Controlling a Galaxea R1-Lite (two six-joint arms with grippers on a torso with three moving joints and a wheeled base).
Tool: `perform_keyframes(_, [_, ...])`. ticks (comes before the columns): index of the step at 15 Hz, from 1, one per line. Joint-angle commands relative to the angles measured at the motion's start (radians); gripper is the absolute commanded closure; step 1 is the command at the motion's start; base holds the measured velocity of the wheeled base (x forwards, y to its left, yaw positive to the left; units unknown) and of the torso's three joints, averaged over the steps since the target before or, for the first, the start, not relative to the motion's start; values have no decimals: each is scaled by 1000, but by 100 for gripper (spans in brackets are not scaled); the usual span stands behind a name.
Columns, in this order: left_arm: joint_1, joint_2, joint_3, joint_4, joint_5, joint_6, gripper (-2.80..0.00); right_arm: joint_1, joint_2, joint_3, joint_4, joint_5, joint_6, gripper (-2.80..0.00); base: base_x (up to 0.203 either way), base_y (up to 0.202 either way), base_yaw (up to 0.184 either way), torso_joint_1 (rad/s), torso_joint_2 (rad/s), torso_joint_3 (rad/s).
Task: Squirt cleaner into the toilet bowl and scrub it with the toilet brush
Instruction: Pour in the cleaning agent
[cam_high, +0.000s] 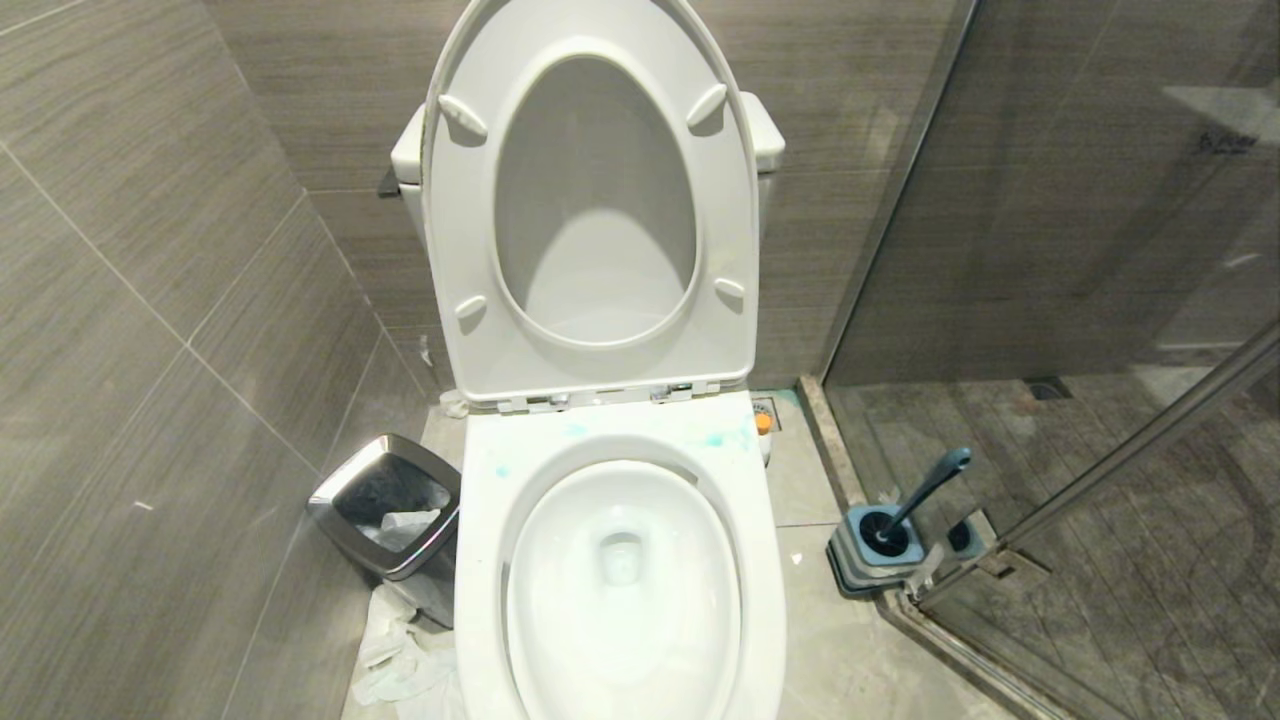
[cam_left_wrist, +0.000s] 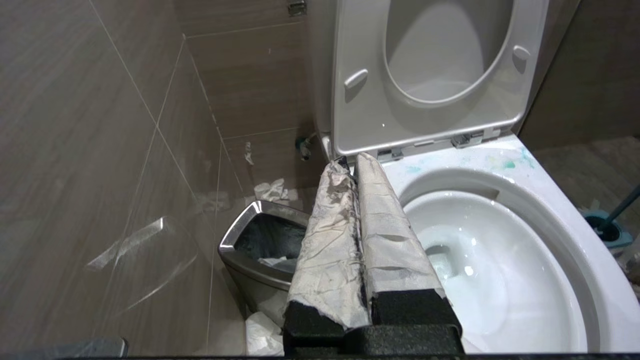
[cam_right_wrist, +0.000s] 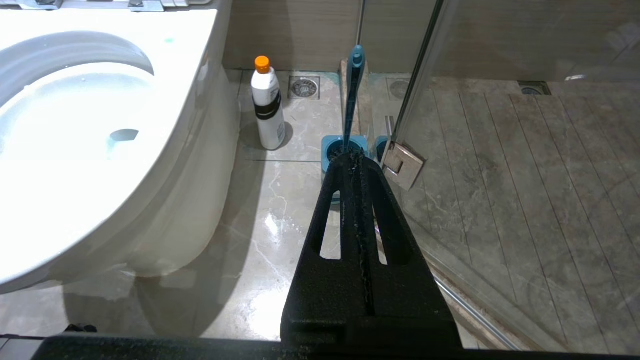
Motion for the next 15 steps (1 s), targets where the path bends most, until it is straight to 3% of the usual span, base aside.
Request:
perform_keyframes(1, [-29,-73,37,40,6,13,0,0,1,-1,0,0,0,0,0,0,0,0,0,0])
perform_keyframes(6, [-44,-262,196,51,19,19,0,0,1,1,0,0,0,0,0,0,0,0,0,0])
perform_keyframes(12, [-46,-263,305,57,24,45,0,0,1,-1,0,0,0,0,0,0,0,0,0,0])
perform_keyframes(15, [-46,-264,305,96,77,70,0,0,1,-1,0,0,0,0,0,0,0,0,0,0])
